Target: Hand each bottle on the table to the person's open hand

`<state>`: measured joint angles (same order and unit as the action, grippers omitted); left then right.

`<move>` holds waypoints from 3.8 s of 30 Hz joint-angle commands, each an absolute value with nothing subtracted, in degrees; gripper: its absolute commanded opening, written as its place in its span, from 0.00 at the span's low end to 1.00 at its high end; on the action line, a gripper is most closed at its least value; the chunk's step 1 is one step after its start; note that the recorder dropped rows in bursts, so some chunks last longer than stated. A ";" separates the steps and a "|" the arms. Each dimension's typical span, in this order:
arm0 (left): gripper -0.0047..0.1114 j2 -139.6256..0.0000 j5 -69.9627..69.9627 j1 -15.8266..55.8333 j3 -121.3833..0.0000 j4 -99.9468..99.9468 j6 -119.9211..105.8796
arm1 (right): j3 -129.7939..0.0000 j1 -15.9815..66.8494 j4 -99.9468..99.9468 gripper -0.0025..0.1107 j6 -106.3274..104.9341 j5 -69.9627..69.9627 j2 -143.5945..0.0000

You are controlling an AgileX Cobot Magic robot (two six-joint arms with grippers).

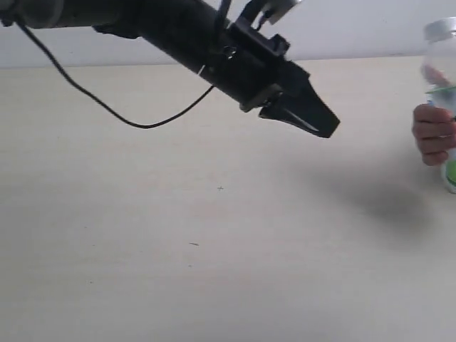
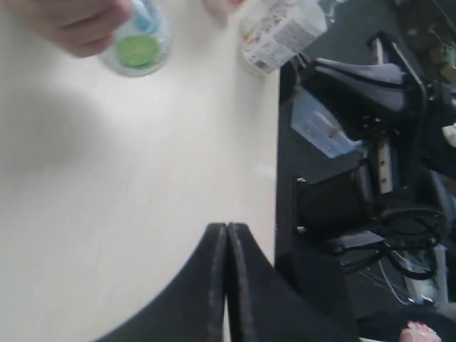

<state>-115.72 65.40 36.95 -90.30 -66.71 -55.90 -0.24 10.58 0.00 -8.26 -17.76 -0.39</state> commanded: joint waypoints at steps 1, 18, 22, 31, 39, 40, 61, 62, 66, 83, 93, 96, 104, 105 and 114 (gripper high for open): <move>0.04 -111.01 57.00 33.46 -81.52 -68.25 -60.72 | 0.00 10.69 0.00 0.02 -8.24 -17.09 0.00; 0.04 -97.51 -1.50 31.92 -65.71 -61.59 -56.46 | 0.00 10.69 0.00 0.02 -8.24 -17.47 0.00; 0.04 -97.32 -8.97 31.92 -64.56 -61.79 -56.46 | 0.00 10.69 0.00 0.02 -8.24 -17.47 0.00; 0.04 -97.32 -8.97 31.92 -64.56 -61.79 -56.46 | 0.00 10.69 0.00 0.02 -8.24 -17.47 0.00; 0.04 -93.84 -8.56 31.31 -64.30 -54.05 -67.74 | 0.00 10.69 0.00 0.02 -8.24 -17.47 0.00; 0.04 -92.41 -8.56 31.17 -63.99 -53.50 -71.70 | 0.00 10.69 0.00 0.02 -8.24 -17.47 0.00; 0.04 -43.94 -10.47 5.16 -46.18 -90.21 -78.30 | 0.00 10.69 0.00 0.02 -8.24 -17.47 0.00; 0.04 -40.99 -11.97 1.86 -43.91 -94.47 -78.30 | 0.00 10.69 0.00 0.02 -8.24 -17.47 0.00; 0.04 -30.91 -17.13 -7.45 -35.58 -99.95 -77.81 | 0.00 10.69 0.00 0.02 -8.24 -17.47 0.00; 0.04 -19.96 4.79 -12.10 -20.70 -53.42 -28.94 | 0.00 10.69 0.00 0.02 -8.24 -17.05 0.00; 0.04 -17.50 4.16 -12.10 -8.60 7.14 22.74 | 0.00 10.69 0.00 0.02 -8.24 -17.05 0.00; 0.04 -13.64 3.89 -12.10 -5.36 9.58 22.74 | 0.00 10.69 0.00 0.02 -8.24 -17.05 0.00; 0.04 -5.20 4.15 -12.10 -0.07 10.59 22.74 | 0.00 10.69 0.00 0.02 -8.24 -17.05 0.00; 0.04 -4.32 4.15 -12.10 0.00 11.05 22.74 | 0.00 10.69 0.00 0.02 -8.24 -17.05 0.00; 0.04 0.00 19.39 -12.10 0.00 15.68 22.74 | 0.00 10.69 0.00 0.02 -8.24 -17.05 0.00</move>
<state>-0.37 12.95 -11.92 -0.21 14.73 22.51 -0.24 10.58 0.00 -8.26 -17.76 -0.39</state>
